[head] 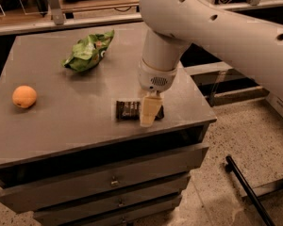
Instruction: Move rxbar chocolate near orange
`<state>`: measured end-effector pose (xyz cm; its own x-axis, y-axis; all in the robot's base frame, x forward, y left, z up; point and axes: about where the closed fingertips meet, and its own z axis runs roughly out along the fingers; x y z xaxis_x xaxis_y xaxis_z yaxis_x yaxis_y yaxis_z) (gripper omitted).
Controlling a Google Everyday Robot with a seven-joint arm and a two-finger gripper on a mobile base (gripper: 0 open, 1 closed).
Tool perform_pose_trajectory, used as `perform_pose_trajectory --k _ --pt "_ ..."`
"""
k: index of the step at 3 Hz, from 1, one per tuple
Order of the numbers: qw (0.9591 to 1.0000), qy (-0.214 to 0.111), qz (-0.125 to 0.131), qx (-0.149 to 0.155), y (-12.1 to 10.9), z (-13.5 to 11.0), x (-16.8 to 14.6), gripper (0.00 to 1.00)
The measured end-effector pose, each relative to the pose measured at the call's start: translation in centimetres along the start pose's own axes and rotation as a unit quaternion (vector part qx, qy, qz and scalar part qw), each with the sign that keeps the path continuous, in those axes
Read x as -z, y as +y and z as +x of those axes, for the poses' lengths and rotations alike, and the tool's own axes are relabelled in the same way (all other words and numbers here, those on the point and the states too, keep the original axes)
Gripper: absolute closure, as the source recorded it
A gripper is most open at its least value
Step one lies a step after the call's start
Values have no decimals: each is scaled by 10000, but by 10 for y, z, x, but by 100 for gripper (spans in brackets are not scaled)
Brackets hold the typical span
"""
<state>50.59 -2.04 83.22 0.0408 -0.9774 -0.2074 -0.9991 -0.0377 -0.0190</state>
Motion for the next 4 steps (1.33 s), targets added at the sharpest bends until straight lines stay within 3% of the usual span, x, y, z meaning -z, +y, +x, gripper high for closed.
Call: perform_pose_trajectory --k 1,2,3,4 --pt "10000 -1 6 9 0 -1 -1 68" --pt "10000 -1 11 16 0 -2 -1 91" --pt "10000 -2 15 22 0 -2 -1 100" --pt "10000 -31 23 48 0 -4 -1 100"
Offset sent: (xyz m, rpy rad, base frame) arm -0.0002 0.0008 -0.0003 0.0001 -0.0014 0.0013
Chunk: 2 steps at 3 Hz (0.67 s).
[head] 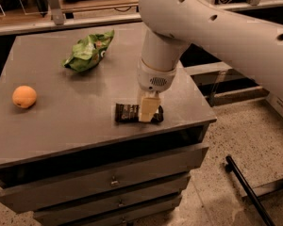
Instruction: Move rxbar chocolate near orange
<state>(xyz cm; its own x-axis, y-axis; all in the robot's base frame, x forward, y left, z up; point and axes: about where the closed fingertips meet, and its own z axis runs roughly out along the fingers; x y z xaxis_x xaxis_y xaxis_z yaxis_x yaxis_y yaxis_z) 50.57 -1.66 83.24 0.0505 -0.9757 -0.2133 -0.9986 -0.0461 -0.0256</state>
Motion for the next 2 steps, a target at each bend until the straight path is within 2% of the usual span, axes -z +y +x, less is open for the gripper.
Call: perform_pose_trajectory --k 1,2 --pt "9991 -403 134 47 -1 -8 8 100" --pt "9950 -918 386 117 -2 -26 23 100"
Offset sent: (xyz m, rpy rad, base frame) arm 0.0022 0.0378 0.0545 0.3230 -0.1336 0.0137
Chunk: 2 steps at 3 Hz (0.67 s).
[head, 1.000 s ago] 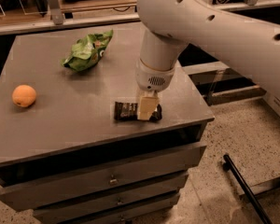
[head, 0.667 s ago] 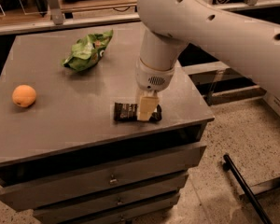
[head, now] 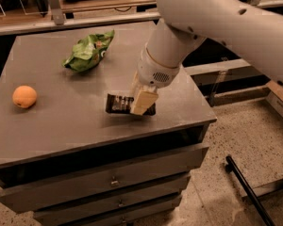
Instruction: Move rxbar chocolate near orange
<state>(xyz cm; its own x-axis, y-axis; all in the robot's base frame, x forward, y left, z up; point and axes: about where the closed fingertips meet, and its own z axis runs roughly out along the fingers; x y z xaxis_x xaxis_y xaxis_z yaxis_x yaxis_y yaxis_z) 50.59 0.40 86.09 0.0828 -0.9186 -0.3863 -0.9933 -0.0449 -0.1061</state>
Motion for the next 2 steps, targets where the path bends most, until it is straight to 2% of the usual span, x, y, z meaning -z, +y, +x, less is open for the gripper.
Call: perform_pose_trajectory --k 1,2 --pt "9994 -209 167 237 -8 -26 7 100" --pt "9975 -301 178 618 -24 -61 0 100"
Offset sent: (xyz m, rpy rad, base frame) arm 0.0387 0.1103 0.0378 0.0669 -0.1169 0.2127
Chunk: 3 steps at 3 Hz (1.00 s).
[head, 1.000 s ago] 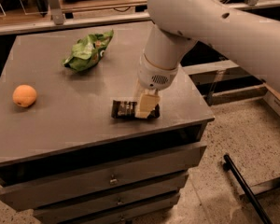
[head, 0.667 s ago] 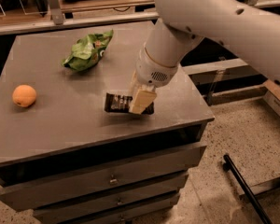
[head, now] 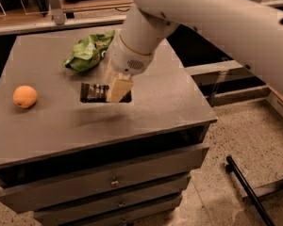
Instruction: Move rxbar chocolate near orange
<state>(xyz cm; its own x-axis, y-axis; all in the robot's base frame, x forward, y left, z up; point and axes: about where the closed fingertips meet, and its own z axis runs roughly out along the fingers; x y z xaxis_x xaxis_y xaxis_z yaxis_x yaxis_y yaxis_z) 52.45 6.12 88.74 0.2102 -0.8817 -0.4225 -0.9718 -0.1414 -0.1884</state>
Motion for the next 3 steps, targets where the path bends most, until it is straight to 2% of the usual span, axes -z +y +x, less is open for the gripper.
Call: perform_pose_trajectory --k 2,3 --pt "9963 -166 -216 815 -33 -77 -41 100" --pt "9942 -164 -297 1021 -42 -98 -55 100"
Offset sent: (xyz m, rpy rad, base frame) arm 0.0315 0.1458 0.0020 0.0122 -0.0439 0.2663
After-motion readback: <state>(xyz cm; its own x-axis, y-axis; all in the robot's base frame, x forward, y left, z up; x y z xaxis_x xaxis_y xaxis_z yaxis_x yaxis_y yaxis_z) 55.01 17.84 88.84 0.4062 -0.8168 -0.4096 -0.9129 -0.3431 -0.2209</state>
